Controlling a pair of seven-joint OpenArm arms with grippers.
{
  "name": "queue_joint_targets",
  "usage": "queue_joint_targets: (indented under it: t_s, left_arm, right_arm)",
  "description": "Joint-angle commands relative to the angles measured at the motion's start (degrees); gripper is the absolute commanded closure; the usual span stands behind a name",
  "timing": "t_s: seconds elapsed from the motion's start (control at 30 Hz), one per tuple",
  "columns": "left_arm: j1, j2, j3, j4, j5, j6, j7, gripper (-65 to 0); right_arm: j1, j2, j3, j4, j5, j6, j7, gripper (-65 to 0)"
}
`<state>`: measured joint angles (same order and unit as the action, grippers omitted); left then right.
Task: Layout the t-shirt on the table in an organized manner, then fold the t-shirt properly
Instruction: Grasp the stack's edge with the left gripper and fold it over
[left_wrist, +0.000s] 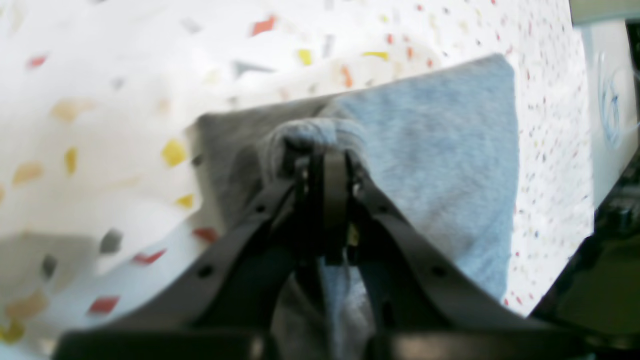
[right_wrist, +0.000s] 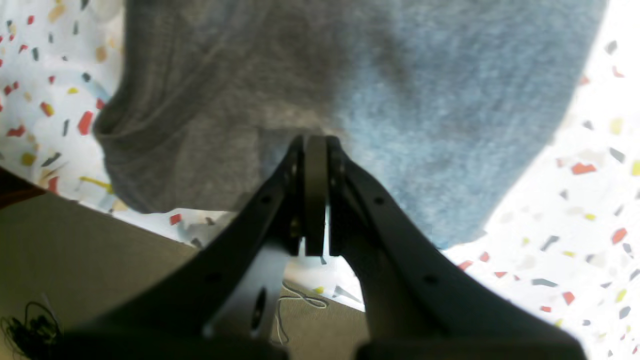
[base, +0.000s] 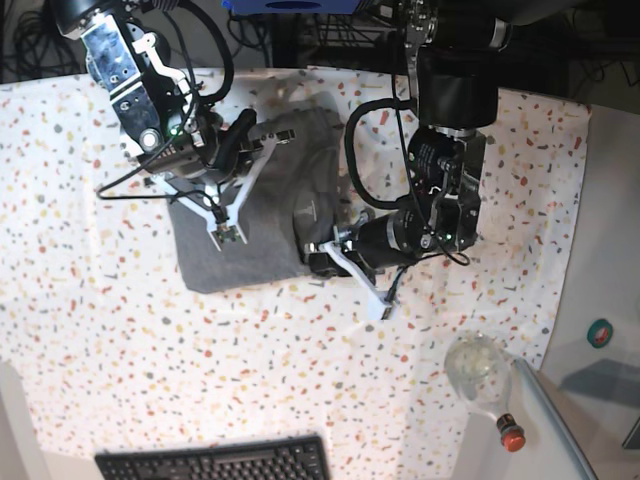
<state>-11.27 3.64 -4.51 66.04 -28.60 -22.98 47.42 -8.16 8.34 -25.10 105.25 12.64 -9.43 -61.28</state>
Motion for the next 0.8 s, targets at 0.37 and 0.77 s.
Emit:
queue_joint_targets:
  t_s: [0.37, 0.77]
  left_arm:
    - [-3.1, 1.9, 0.3, 4.5, -1.1, -0.8, 4.0, 0.0]
    - [-4.1, 2.5, 1.1, 9.4, -0.5, -0.8, 4.0, 0.0]
  right_arm:
    - [0.9, -0.1, 0.1, 0.9, 0.3, 0.1, 0.8, 0.0]
    - [1.8, -0.4, 0.1, 0.6, 0.4, 0.1, 0.8, 0.0]
